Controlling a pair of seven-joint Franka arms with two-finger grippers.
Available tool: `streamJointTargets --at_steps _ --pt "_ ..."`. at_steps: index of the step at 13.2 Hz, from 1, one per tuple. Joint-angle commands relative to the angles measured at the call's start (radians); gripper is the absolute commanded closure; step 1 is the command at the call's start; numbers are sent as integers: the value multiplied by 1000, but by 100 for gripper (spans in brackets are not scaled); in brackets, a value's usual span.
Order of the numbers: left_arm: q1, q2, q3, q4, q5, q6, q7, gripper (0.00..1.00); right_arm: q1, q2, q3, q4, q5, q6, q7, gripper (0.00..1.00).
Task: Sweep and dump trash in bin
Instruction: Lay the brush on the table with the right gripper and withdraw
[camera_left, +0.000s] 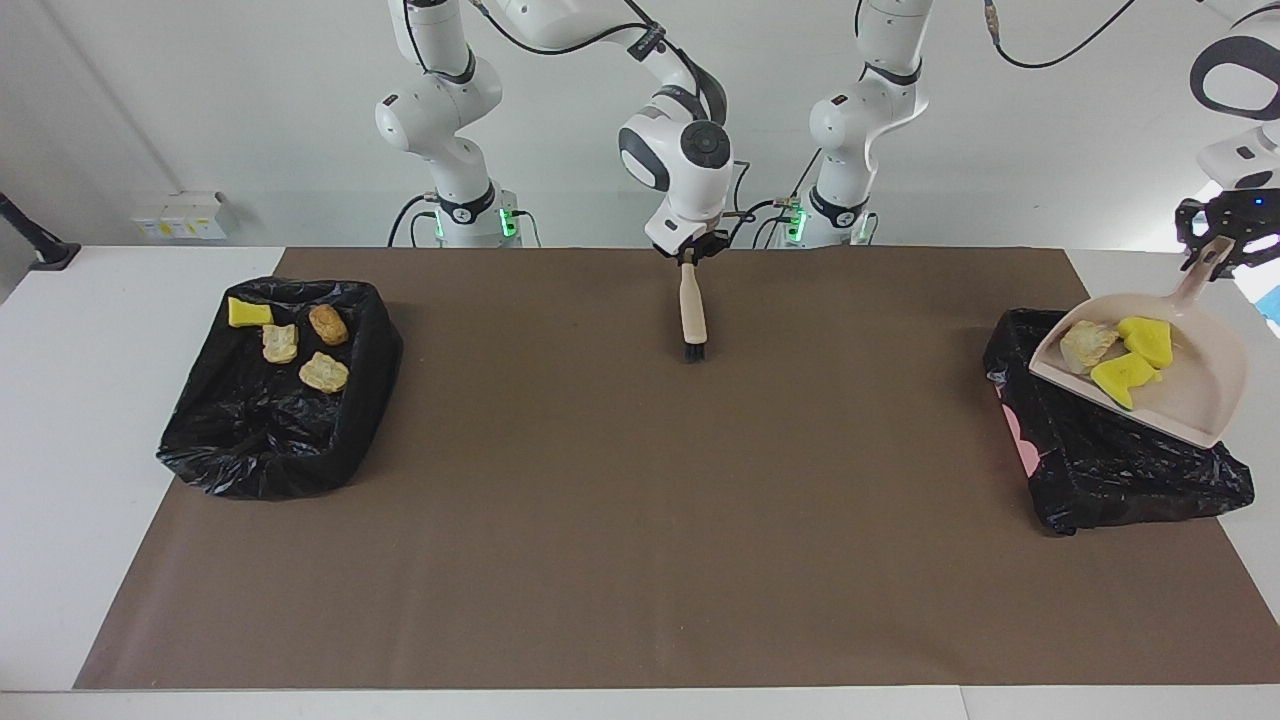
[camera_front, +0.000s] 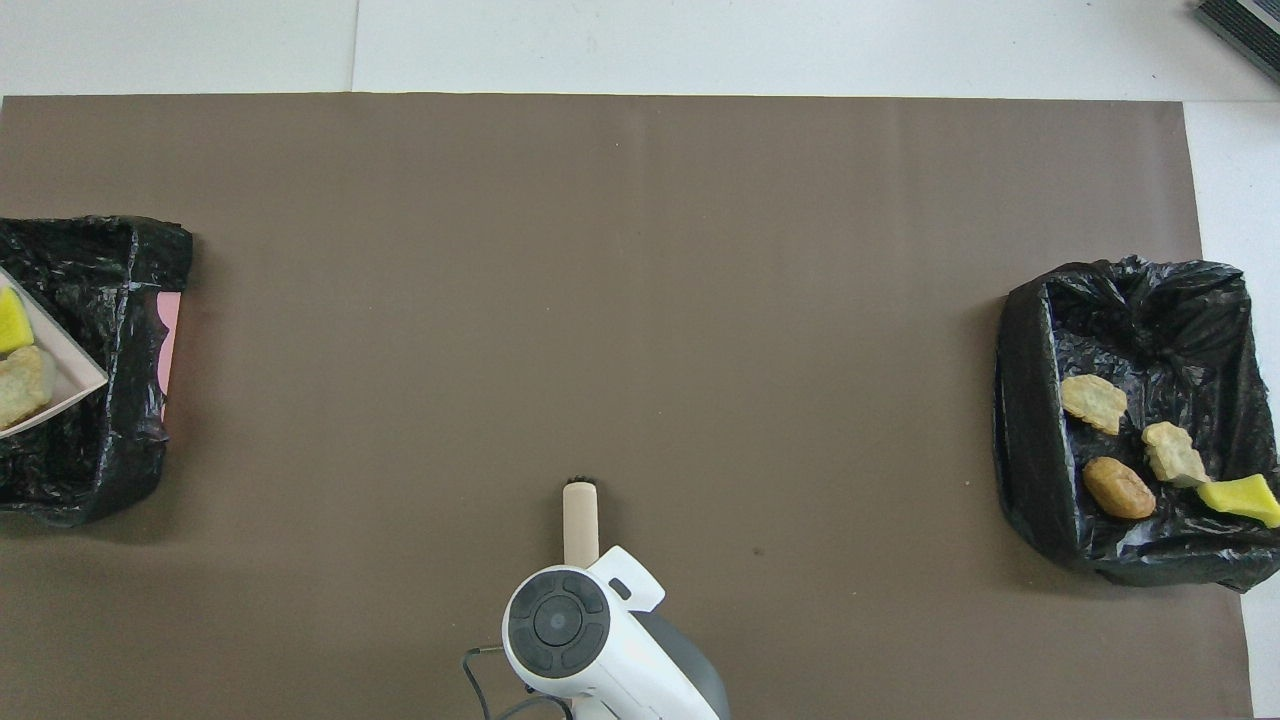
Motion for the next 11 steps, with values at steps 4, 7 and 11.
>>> streamJointTargets --at_steps 4,7,11 --pt "-10 54 -9 64 274 59 40 100 -7 -25 2 -20 28 -12 -57 1" --pt "-48 54 -9 64 382 57 37 100 -17 -14 0 43 19 -95 -49 0" --pt "-106 54 -15 92 511 39 44 100 -91 -26 -6 147 6 -199 -63 0"
